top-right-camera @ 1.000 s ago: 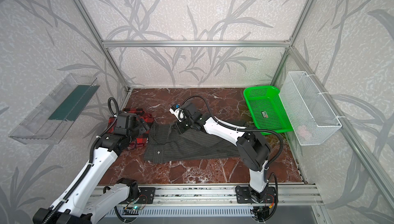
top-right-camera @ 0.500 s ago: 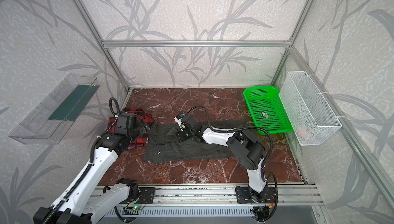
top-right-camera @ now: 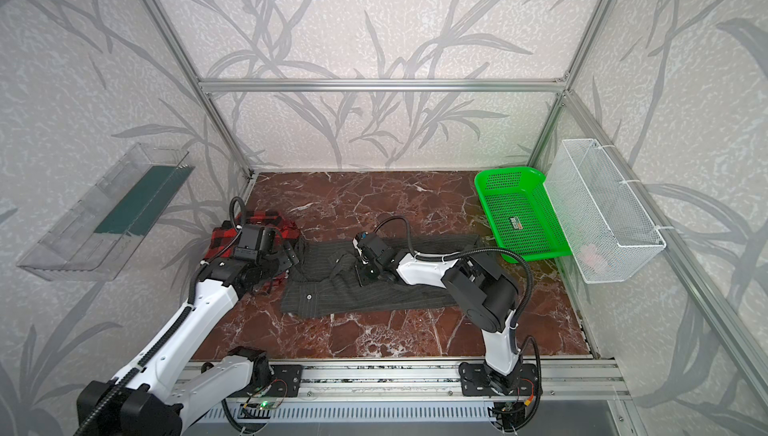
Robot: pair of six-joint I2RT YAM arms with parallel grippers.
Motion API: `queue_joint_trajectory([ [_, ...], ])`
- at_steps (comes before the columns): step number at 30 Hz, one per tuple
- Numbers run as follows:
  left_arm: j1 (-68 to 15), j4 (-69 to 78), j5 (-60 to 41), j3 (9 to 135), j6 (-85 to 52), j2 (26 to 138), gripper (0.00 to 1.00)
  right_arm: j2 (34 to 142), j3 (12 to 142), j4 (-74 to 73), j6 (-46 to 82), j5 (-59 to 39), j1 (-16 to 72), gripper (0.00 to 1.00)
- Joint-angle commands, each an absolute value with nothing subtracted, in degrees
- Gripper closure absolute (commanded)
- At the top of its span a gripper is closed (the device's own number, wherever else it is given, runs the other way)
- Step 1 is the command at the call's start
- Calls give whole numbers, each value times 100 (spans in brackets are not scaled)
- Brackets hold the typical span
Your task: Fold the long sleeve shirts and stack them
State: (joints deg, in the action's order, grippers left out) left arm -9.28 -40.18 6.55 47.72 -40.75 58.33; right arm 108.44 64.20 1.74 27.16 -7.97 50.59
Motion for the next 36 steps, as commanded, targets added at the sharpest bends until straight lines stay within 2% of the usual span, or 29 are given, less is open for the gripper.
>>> queue_joint_trajectory([
  [1, -854, -4663, 952, 5476, -3605, 5872, 10, 10116, 6433, 848, 2551, -393, 5088, 59],
  [3, -768, -4926, 1033, 5731, -3301, 5954, 6, 9900, 6529, 1119, 2448, -214, 5130, 53],
  [9, -369, -5157, 1159, 5728, -2944, 5966, 1, 9711, 7115, 1576, 2242, 91, 5412, 49],
  [14, -173, -5070, 1169, 5552, -3074, 5825, 1, 10546, 8227, 2233, 2192, -89, 5700, 46],
  [24, 13, -4984, 1003, 5476, -3182, 5668, 1, 11504, 8987, 2567, 2420, 70, 5834, 44],
  [29, 63, -4977, 959, 5478, -3182, 5617, 1, 11886, 9240, 2728, 2367, 264, 5834, 48],
  [36, 94, -4940, 870, 5441, -3196, 5610, 1, 11988, 9227, 2524, 2470, 48, 5795, 69],
])
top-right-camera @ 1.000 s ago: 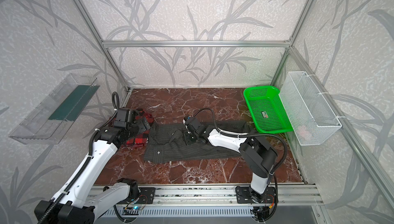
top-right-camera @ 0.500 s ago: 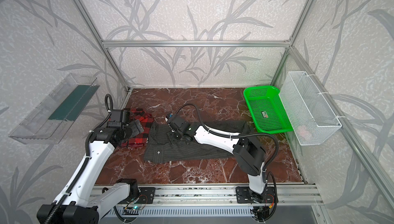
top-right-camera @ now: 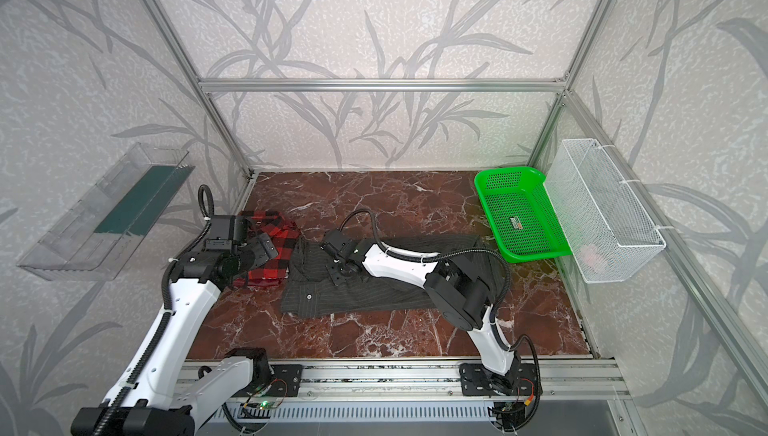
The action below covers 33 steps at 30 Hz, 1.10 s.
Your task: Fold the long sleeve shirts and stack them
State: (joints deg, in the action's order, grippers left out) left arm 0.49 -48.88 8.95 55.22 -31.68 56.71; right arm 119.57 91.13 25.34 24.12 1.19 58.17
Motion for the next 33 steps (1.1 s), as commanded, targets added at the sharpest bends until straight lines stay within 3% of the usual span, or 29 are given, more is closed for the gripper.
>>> queue_joint_trajectory([
  [1, 97, -4940, 862, 5449, -3188, 5615, 1, 11995, 9224, 2514, 2478, 8, 5783, 72],
  [9, 114, -4944, 825, 5423, -3191, 5625, 1, 12008, 9068, 2303, 2649, -306, 5631, 86],
  [14, 119, -4933, 841, 5423, -3192, 5646, 1, 11771, 8868, 1924, 2738, -611, 5558, 100],
  [21, 140, -4931, 844, 5423, -3190, 5651, 1, 11190, 7999, 60, 3220, -1248, 5462, 100],
  [27, 152, -4939, 882, 5424, -3192, 5641, 1, 11344, 7553, -1367, 4035, -1704, 5322, 100],
  [33, 168, -4931, 888, 5427, -3195, 5643, 1, 11693, 7621, -1878, 4248, -1593, 5326, 100],
])
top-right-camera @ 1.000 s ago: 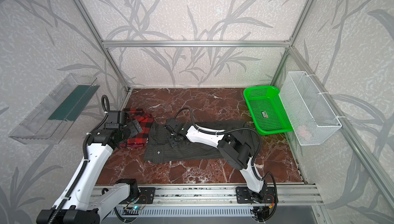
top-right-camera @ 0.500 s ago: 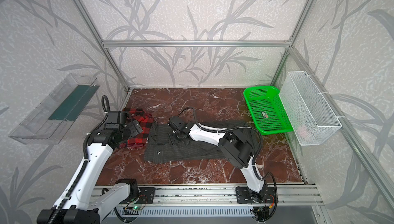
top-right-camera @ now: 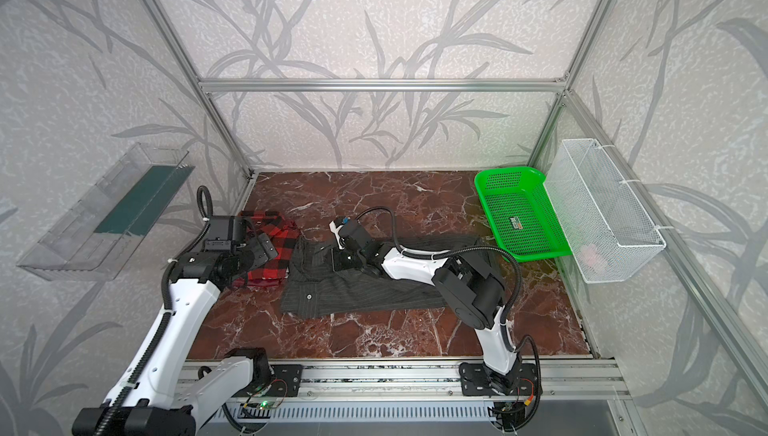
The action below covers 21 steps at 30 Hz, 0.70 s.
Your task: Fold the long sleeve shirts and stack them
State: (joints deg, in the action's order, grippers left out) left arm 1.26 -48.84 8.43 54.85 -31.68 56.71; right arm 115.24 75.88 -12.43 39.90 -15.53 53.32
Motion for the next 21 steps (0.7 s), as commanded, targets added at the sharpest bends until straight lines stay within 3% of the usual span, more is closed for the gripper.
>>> queue_joint_trajectory([
  [1, 168, -4931, 889, 5418, -3191, 5645, 1, 11761, 7729, -1850, 4208, -1616, 5333, 100],
  [15, 211, -4878, 854, 5396, -3174, 5609, 1, 12434, 8000, -1795, 4293, -1546, 5577, 100],
  [18, 218, -4877, 853, 5397, -3173, 5621, 1, 12493, 7950, -1802, 4412, -1610, 5584, 94],
  [21, 211, -4878, 843, 5390, -3173, 5617, 1, 12352, 7851, -1805, 4497, -1678, 5581, 81],
])
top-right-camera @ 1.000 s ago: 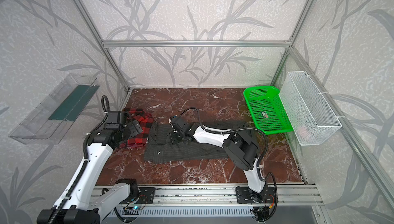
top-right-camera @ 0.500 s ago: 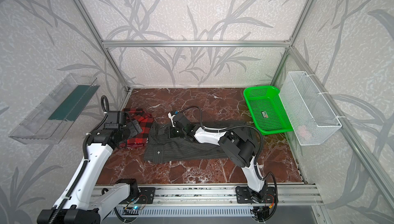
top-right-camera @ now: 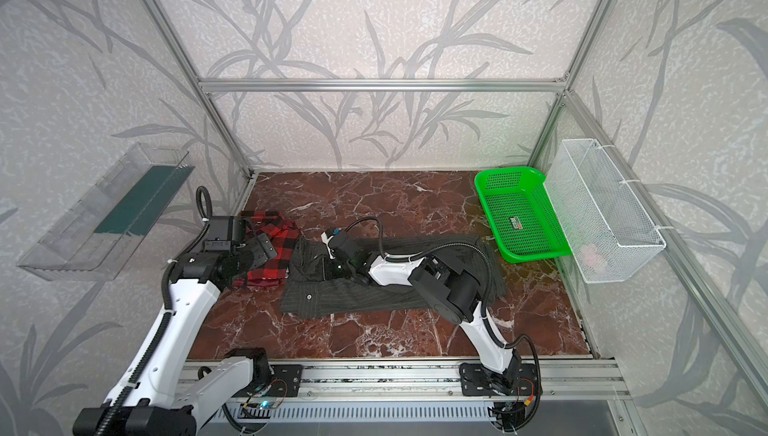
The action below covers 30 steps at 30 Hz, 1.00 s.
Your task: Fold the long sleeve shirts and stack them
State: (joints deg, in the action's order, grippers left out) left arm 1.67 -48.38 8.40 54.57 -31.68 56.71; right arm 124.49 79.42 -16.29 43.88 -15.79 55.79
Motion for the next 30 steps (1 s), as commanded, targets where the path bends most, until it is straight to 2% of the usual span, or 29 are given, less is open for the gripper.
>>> queue_joint_trajectory([
  [1, 211, -4873, 815, 5384, -3171, 5621, 1, 12227, 7824, -1729, 4451, -1632, 5581, 75],
  [6, 211, -4830, 593, 5371, -3086, 5733, 1, 11391, 7745, -1035, 3926, -1312, 5542, 54],
  [11, 214, -4841, 391, 5383, -3034, 5912, 1, 10630, 7430, -289, 3807, -1121, 5225, 43],
  [16, 67, -4804, 96, 5347, -2997, 6172, 1, 9851, 6632, -162, 3802, -1146, 4733, 39],
  [21, -504, -4952, -16, 5409, -3197, 6746, 1, 9022, 5813, -188, 3611, -982, 4259, 39],
  [24, -738, -4673, -765, 5235, -3595, 7056, 1, 8743, 5467, -113, 3343, -918, 4010, 39],
  [30, -1495, -4046, -653, 5141, -3942, 7740, 7, 8217, 4824, -21, 3197, -1046, 3473, 38],
])
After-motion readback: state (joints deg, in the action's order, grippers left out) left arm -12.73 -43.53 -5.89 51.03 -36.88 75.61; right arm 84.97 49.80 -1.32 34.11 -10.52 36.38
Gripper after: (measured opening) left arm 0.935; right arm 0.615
